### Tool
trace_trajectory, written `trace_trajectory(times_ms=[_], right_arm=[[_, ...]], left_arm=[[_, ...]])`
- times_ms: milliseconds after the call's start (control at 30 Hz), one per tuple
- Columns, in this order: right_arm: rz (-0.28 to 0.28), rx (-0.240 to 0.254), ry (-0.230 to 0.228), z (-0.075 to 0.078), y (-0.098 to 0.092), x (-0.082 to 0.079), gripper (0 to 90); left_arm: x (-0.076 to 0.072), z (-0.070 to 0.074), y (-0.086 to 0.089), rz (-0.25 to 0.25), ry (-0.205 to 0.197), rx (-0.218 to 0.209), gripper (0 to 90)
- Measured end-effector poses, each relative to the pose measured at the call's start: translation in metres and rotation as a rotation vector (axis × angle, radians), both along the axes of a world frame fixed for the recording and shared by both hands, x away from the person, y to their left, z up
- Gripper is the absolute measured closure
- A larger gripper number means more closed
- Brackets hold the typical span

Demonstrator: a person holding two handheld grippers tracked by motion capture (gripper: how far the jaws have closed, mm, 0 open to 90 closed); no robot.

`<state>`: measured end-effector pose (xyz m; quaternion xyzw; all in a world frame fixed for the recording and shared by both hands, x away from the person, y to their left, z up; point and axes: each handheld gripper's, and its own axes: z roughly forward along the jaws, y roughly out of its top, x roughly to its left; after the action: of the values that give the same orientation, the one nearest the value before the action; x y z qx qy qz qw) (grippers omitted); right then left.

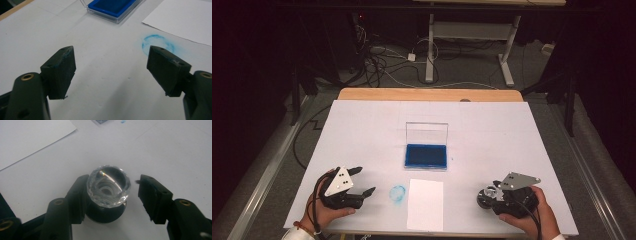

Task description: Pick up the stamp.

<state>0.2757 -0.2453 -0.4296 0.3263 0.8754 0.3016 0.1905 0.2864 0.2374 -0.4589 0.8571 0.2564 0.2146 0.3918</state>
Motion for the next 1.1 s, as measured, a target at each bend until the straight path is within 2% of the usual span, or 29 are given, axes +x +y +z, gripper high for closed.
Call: trace_trajectory(times_ms=[267, 867, 1100], right_arm=[[0.019, 0.002, 0.010, -0.0005, 0.0050, 0.0016, 55.0], [0.021, -0.002, 0.013, 0.0002, 0.0063, 0.0031, 56.9], [0.026, 0.001, -0.004, 0.0028, 0.0053, 0.0038, 57.0]], left_arm=[[0.0001, -0.0009, -0.0017, -0.006, 0.007, 0.006, 22.2], [-0.0001, -0.0018, -0.0029, -0.018, 0.018, 0.024, 22.6], [-0.0002, -0.0017, -0.0029, -0.016, 0.017, 0.023, 22.6]])
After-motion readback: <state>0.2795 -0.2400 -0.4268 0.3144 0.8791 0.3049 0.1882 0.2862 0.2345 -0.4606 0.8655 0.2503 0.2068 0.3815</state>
